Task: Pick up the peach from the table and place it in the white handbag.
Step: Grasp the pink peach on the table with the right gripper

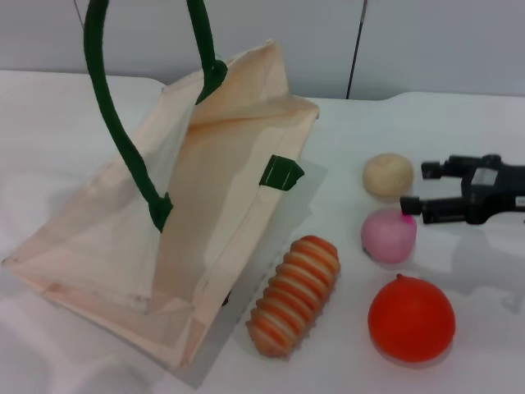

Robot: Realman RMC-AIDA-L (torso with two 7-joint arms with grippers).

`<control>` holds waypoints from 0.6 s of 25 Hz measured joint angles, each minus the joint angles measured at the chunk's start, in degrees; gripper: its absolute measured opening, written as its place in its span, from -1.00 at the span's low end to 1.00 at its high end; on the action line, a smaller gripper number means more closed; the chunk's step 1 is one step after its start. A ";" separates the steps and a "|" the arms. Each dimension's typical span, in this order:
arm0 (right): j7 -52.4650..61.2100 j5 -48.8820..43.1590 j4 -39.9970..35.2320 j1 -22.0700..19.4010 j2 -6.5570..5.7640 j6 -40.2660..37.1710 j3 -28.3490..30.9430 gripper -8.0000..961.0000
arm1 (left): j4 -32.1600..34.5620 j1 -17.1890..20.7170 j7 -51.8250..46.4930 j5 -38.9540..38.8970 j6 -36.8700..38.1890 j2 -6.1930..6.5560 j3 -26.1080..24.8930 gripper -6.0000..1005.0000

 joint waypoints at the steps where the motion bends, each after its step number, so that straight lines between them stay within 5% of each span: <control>1: 0.42 -1.12 -0.01 0.18 0.10 0.04 0.00 0.87 | 0.00 0.02 -0.02 0.01 -0.02 0.00 0.00 -0.68; 15: 3.29 -14.74 0.58 5.49 5.37 -7.97 -0.15 0.87 | 0.41 -0.06 0.02 0.00 -0.16 0.00 0.00 -0.66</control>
